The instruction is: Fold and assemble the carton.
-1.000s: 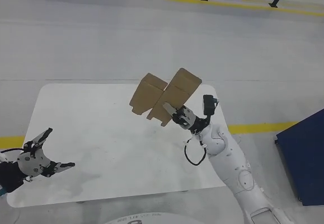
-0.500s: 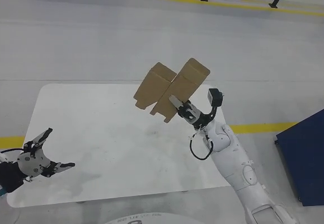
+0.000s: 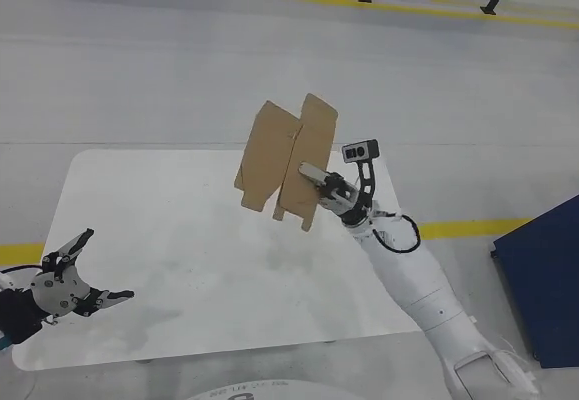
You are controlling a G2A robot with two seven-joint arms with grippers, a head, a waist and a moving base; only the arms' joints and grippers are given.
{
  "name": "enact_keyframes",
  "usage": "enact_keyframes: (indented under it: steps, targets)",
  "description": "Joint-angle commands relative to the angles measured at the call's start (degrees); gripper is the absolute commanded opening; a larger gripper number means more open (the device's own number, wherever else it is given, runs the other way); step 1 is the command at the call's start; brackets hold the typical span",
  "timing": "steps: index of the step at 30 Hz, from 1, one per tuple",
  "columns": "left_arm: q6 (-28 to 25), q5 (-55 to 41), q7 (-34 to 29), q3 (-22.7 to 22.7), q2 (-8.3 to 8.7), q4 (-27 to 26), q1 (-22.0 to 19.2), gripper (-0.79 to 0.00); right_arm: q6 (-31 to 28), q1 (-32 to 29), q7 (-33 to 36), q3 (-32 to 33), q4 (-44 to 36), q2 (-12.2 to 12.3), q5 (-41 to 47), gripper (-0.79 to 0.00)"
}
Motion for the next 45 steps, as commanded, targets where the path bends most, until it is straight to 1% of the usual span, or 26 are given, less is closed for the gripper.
enact_keyframes:
  steps: [1, 3, 12, 13, 14, 17, 19, 25, 29, 31, 35, 38, 41, 45]
  targets:
    - [0.00, 0.00, 0.00, 0.00, 0.00, 0.00, 0.00, 0.000, 6.83, 0.79, 7.70, 0.50, 1.45, -0.21, 12.95, -0.785]
    - [0.00, 0.00, 0.00, 0.00, 0.00, 0.00, 0.00, 0.000, 10.58, 1.58, 10.40, 0.43, 2.65, -0.44, 16.41, -0.785]
    - [0.00, 0.00, 0.00, 0.00, 0.00, 0.00, 0.00, 0.000, 10.58, 1.58, 10.40, 0.43, 2.65, -0.44, 16.41, -0.785]
    - [0.00, 0.00, 0.00, 0.00, 0.00, 0.00, 0.00, 0.000, 12.10, 1.28, 9.65, 0.11, 2.55, -0.48, 16.73, -0.785]
    - [0.00, 0.00, 0.00, 0.00, 0.00, 0.00, 0.00, 0.000, 15.62, 1.15, 8.67, -0.27, 2.39, -0.55, 17.96, -0.785]
    - [0.00, 0.00, 0.00, 0.00, 0.00, 0.00, 0.00, 0.000, 30.41, 2.60, 5.67, -1.69, 4.33, -0.93, 25.33, -0.785]
    - [0.00, 0.00, 0.00, 0.00, 0.00, 0.00, 0.00, 0.000, 37.53, 4.37, 3.70, -2.85, 6.18, -1.36, 29.11, -0.785]
    - [0.00, 0.00, 0.00, 0.00, 0.00, 0.00, 0.00, 0.000, 51.26, 7.28, 2.68, -4.83, 9.87, -2.54, 38.08, -0.785]
    - [0.00, 0.00, 0.00, 0.00, 0.00, 0.00, 0.00, 0.000, 57.29, 8.51, 1.40, -5.01, 10.76, -2.99, 41.06, -0.785]
    - [0.00, 0.00, 0.00, 0.00, 0.00, 0.00, 0.00, 0.000, 58.28, 8.81, 1.62, -4.92, 10.90, -3.19, 41.40, -0.785]
    - [0.00, 0.00, 0.00, 0.00, 0.00, 0.00, 0.00, 0.000, 58.32, 8.62, 2.24, -4.78, 10.81, -3.52, 40.37, -0.785]
    - [0.00, 0.00, 0.00, 0.00, 0.00, 0.00, 0.00, 0.000, 56.46, 8.48, 2.53, -4.19, 10.90, -3.70, 38.62, -0.785]
    - [0.00, 0.00, 0.00, 0.00, 0.00, 0.00, 0.00, 0.000, 49.09, 8.60, 2.98, -3.39, 10.53, -3.82, 32.55, -0.785]
    - [0.00, 0.00, 0.00, 0.00, 0.00, 0.00, 0.00, 0.000, 34.67, 8.84, 2.18, -3.46, 11.00, -4.20, 20.90, -0.785]
